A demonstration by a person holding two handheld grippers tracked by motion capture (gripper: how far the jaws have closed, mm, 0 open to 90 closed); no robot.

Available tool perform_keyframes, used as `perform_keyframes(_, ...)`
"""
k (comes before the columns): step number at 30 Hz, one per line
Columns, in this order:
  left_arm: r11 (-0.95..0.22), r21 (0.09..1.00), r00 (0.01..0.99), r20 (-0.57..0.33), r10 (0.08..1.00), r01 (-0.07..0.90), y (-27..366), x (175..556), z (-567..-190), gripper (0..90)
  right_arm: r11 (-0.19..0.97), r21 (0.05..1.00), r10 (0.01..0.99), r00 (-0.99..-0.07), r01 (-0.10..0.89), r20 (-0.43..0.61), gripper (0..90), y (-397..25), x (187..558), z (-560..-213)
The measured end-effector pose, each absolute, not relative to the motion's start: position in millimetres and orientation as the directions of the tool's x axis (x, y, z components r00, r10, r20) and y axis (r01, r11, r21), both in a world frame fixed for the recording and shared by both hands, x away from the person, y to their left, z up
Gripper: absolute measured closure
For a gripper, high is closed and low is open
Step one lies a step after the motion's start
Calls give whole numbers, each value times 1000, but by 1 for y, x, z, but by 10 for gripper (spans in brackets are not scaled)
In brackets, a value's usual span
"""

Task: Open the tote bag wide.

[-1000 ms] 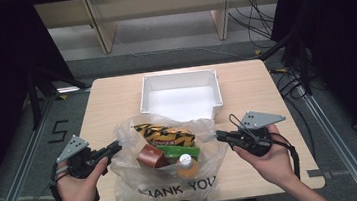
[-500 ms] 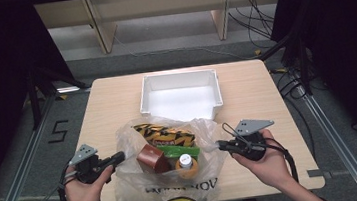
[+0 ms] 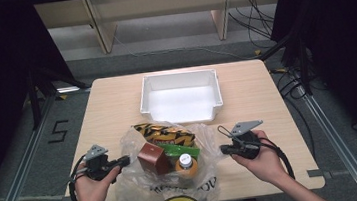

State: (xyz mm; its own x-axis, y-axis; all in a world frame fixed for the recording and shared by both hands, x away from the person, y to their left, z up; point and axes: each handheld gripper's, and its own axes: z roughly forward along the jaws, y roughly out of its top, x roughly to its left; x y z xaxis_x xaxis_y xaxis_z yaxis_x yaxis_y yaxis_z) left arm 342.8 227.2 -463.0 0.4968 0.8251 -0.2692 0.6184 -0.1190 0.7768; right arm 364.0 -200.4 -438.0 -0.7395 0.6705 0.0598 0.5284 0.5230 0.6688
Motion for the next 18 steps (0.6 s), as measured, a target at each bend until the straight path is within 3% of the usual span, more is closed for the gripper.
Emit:
perform_keyframes(8, -140, 763, 504, -267, 821, 631, 225, 341, -470, 866, 538, 623, 689, -722, 568, 63, 900, -196, 363, -446)
perform_keyframes(14, -188, 748, 520, -236, 821, 636, 229, 336, -470, 843, 557, 628, 655, -752, 544, 71, 900, -196, 358, -446)
perform_keyframes(18, -133, 773, 500, -259, 826, 620, 231, 328, -463, 777, 560, 625, 637, -765, 544, 94, 805, -199, 353, -444)
